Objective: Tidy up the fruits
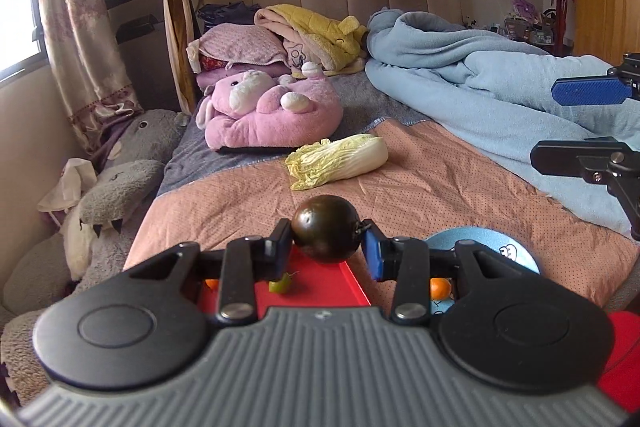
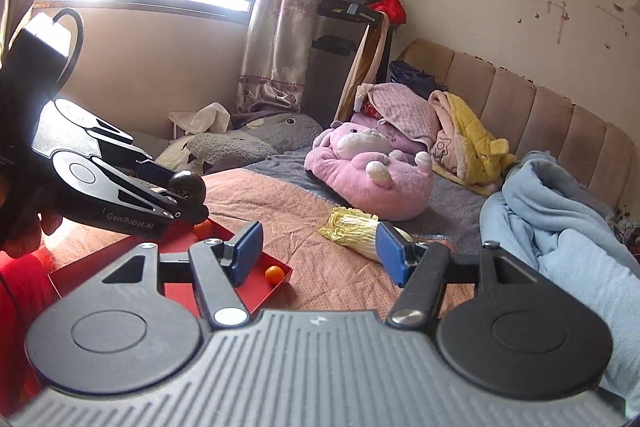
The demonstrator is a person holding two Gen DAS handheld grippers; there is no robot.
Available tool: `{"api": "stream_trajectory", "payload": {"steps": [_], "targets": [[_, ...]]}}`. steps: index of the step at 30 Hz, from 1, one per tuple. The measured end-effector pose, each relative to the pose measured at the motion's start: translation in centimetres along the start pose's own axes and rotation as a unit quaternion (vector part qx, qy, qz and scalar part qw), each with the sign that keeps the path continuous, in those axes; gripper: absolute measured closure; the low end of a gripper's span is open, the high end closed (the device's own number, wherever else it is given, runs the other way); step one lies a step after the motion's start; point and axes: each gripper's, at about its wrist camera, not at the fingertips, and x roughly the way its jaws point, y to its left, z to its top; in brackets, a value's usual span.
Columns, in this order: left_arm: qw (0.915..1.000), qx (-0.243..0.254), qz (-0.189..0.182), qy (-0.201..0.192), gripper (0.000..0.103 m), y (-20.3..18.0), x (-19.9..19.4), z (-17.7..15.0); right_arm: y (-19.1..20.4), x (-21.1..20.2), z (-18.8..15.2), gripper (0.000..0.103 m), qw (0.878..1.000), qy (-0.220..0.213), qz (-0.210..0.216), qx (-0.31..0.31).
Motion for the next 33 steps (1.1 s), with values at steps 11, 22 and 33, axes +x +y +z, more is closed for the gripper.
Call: {"api": "stream_trajectory", "payload": {"steps": [11,22,33], "targets": [[0.998,0.002,0.028,-0.056,0.061,5.0,-5.3,3.6,0.2,-2.9,8.9,0.034,1.0,0.003,-0.024,-0.02],[0.9853,-0.01,0.139,-0.099,0.061,12.0,-13.2,9.0,0.2,-5.3,23.2,0.029,0.994,-0.1,0.026,-0.018],[0.9466,-0.041,0.308,-0.084,0.061,18.7,-20.8,11.3,2.9,-3.8,34.0,0.029,0.975,-0.178,0.13,-0.036]]}}
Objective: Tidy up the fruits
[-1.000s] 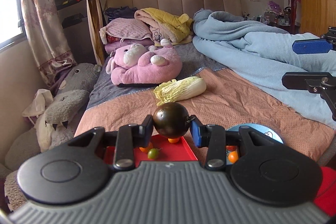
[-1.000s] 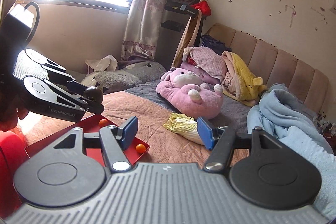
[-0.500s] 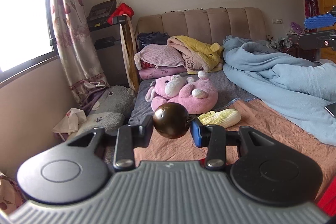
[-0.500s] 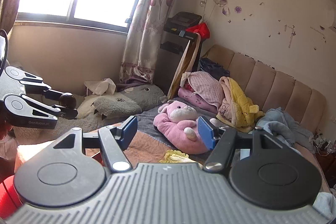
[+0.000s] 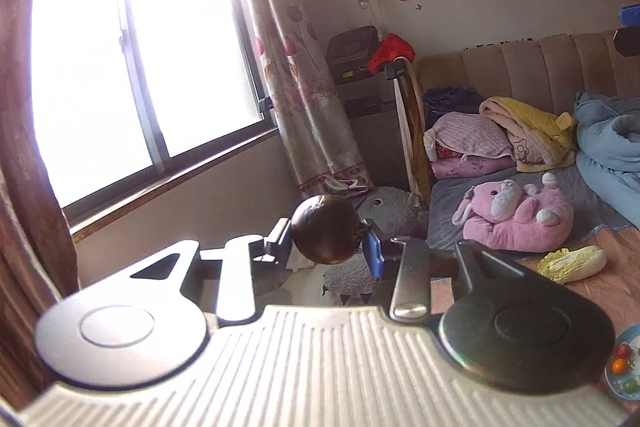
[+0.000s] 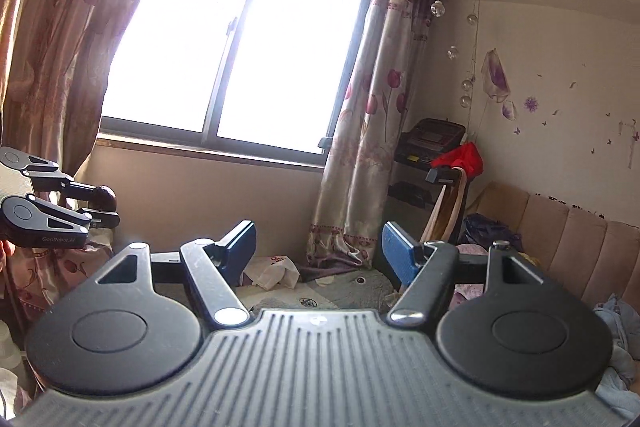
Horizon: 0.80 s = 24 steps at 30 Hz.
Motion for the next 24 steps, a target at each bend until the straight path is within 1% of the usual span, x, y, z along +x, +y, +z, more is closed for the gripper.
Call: {"api": "stream_trajectory", "payload": {"steps": [3,5,7,9,10,12,14,15,17,18,19,20,22,24], "targets": [[0.9995,-0.014,0.029,-0.006,0.061,2.0,-1.1,1.1,-1.2,-0.2,2.1,0.029,1.0,-0.017,-0.007,-0.016],[0.9989,-0.011,0.044,-0.012,0.061,3.1,-1.7,2.4,-3.3,-0.5,4.2,0.029,0.998,-0.032,-0.031,-0.034],[0.9977,0.006,0.063,-0.023,0.061,4.1,-2.6,4.5,-5.9,-2.1,6.3,0.029,0.995,-0.049,-0.066,-0.055],[0.9959,0.017,0.08,-0.039,0.061,4.7,-3.2,6.8,-8.3,-3.9,8.2,0.029,0.993,-0.058,-0.087,-0.054],[0.9945,0.026,0.09,-0.047,0.061,4.7,-3.5,7.8,-10.3,-4.9,9.3,0.029,0.992,-0.06,-0.1,-0.049],[0.9934,0.03,0.094,-0.059,0.061,4.6,-4.1,9.7,-13.0,-7.2,10.8,0.029,0.984,-0.066,-0.149,-0.066],[0.9942,0.016,0.079,-0.072,0.061,4.5,-4.8,11.2,-15.4,-9.8,12.1,0.029,0.974,-0.07,-0.196,-0.087],[0.9947,0.006,0.065,-0.08,0.061,4.1,-5.2,11.8,-16.5,-11.4,12.6,0.029,0.968,-0.073,-0.22,-0.095],[0.9943,0.001,0.041,-0.099,0.052,2.9,-5.8,12.1,-18.3,-14.4,13.5,0.027,0.962,-0.072,-0.246,-0.097],[0.9936,0.0,0.028,-0.11,0.041,1.8,-6.0,11.9,-19.6,-16.2,13.8,0.026,0.959,-0.066,-0.26,-0.093],[0.9929,-0.001,0.012,-0.118,0.036,0.7,-6.3,11.5,-20.5,-17.6,14.0,0.021,0.957,-0.06,-0.27,-0.092],[0.992,0.0,-0.012,-0.126,0.035,-0.3,-6.7,10.9,-21.0,-18.7,14.0,0.017,0.954,-0.052,-0.28,-0.095],[0.9892,-0.001,-0.062,-0.133,0.035,-2.9,-7.0,9.2,-22.0,-21.3,13.7,0.017,0.945,-0.03,-0.307,-0.104],[0.9846,0.002,-0.117,-0.13,0.035,-5.6,-7.3,6.8,-22.3,-24.4,12.7,0.017,0.935,-0.004,-0.334,-0.118]]}}
